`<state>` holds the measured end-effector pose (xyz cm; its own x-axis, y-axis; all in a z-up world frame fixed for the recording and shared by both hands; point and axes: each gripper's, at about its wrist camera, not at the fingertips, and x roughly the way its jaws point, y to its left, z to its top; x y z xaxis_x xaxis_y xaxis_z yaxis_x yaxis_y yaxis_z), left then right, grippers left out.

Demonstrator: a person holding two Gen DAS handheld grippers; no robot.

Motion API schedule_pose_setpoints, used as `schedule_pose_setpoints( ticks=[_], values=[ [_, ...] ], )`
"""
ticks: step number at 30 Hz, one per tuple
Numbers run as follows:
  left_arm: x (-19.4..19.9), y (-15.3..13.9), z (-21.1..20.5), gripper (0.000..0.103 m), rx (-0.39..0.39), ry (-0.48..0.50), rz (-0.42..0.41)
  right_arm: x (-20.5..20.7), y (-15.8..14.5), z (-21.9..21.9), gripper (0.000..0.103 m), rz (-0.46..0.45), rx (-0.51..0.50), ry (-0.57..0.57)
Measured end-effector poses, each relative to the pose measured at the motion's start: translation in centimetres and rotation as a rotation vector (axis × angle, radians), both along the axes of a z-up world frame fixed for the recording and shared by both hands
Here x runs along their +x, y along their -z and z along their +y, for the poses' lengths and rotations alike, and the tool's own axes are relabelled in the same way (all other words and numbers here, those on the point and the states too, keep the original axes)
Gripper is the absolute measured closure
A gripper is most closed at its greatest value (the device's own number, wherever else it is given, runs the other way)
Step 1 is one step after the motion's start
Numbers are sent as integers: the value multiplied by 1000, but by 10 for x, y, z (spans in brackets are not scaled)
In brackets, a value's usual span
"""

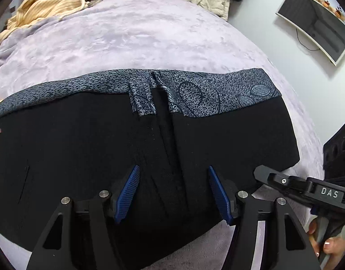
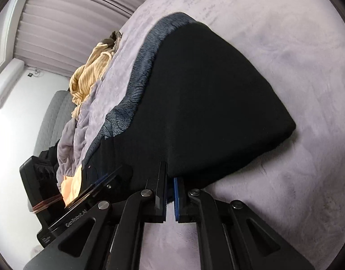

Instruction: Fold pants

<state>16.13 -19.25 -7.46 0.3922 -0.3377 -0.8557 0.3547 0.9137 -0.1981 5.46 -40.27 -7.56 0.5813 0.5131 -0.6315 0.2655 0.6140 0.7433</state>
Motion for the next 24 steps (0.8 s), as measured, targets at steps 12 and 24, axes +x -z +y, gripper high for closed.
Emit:
schedule_pose_setpoints(
  ticks=[12,24],
  values=[
    [18,-71,-25,22,61,34,-199,-12,-104,-75,88,-196,-200,63],
    [55,-2,-41,15,190,11,-104,110,-18,-60,88,-31,-274,-25]
  ],
)
